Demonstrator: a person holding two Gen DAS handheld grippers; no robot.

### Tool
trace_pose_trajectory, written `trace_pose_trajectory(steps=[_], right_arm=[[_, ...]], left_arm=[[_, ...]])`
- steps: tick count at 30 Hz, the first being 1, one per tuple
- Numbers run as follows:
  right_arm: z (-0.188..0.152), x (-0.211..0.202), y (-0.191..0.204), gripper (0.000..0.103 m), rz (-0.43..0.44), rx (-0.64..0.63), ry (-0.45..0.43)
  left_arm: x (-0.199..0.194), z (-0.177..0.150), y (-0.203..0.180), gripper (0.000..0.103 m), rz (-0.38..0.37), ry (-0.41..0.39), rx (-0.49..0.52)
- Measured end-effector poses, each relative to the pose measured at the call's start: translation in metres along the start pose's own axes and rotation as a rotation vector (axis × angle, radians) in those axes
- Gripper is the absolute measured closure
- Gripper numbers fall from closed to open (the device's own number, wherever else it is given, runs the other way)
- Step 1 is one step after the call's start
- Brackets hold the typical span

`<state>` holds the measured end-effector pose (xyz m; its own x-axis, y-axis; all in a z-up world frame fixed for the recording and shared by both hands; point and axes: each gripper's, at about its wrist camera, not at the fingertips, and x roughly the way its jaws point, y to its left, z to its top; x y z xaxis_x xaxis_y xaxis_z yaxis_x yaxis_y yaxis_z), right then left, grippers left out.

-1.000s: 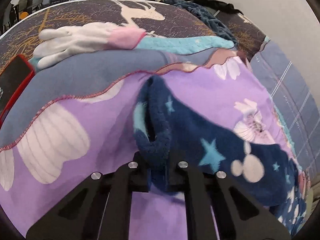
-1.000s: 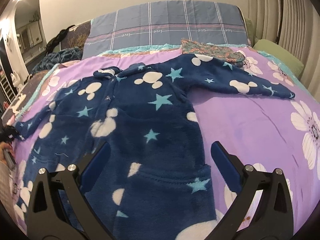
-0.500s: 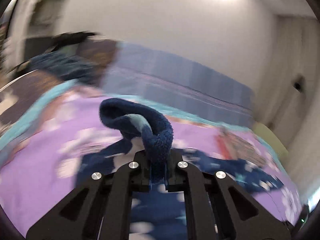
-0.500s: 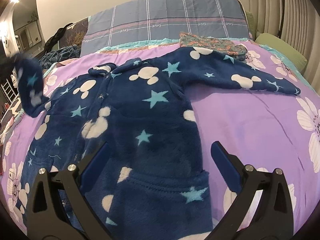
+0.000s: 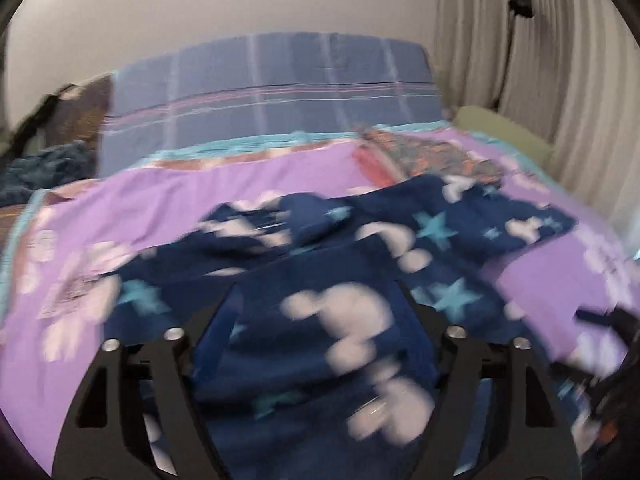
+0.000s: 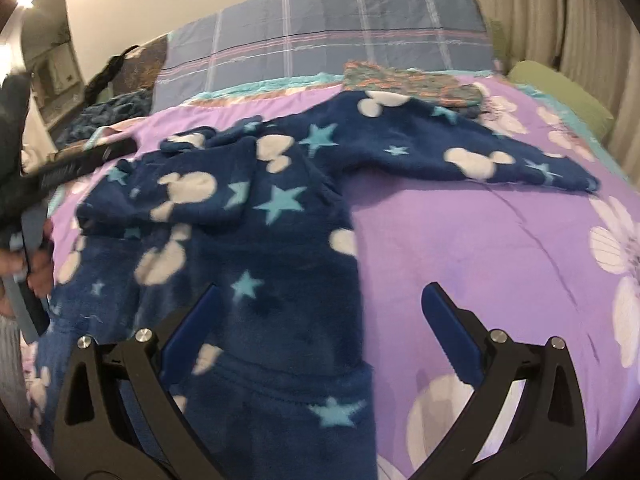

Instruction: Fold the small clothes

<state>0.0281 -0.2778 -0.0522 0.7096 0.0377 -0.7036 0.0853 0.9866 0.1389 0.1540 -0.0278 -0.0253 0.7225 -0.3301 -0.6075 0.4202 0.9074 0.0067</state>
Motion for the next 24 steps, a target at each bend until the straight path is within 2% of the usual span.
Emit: trace_pose_trajectory(steps=[1,3,6,10,12,13,15,17,19,20,21,24], right_arm=[[0.008,0.004,0.001,0.004,0.051,0.002,0.004],[0.02,0.011,0.005,0.016,0.122,-0.003,0.007],[0.047,0.036,0.016,0.027,0.203,-0.028,0.024],[0.086,0.088,0.037,0.03,0.312,-0.022,0.102],[0.102,0.113,0.048,0.03,0.305,-0.036,0.127],[0.111,0.127,0.054,0.03,0.267,-0.045,0.135],[0.121,0.147,0.061,0.028,0.218,-0.034,0.149],[0.126,0.166,0.068,0.029,0.224,-0.02,0.176],[0.127,0.178,0.082,0.066,0.207,-0.073,0.195],[0.127,0.179,0.089,0.088,0.17,-0.117,0.196],[0.129,0.178,0.093,0.089,0.143,-0.144,0.188],[0.144,0.139,0.087,0.089,0.162,-0.103,0.038]], left_arm=[[-0.009,-0.01,0.013,0.017,0.063,-0.001,0.012],[-0.018,-0.021,0.034,0.016,0.146,0.021,0.026],[-0.018,-0.044,0.076,0.016,0.264,0.105,0.003],[-0.003,-0.073,0.126,0.016,0.393,0.219,-0.059],[0.005,-0.08,0.145,0.016,0.43,0.255,-0.095],[0.01,-0.081,0.155,0.016,0.434,0.261,-0.124],[0.015,-0.081,0.167,0.016,0.424,0.26,-0.169],[0.024,-0.076,0.171,0.016,0.419,0.252,-0.186],[0.036,-0.069,0.171,0.016,0.424,0.248,-0.167],[0.041,-0.068,0.169,0.016,0.435,0.251,-0.153],[0.046,-0.066,0.166,0.016,0.453,0.256,-0.135],[0.051,-0.069,0.159,0.01,0.554,0.264,-0.068]])
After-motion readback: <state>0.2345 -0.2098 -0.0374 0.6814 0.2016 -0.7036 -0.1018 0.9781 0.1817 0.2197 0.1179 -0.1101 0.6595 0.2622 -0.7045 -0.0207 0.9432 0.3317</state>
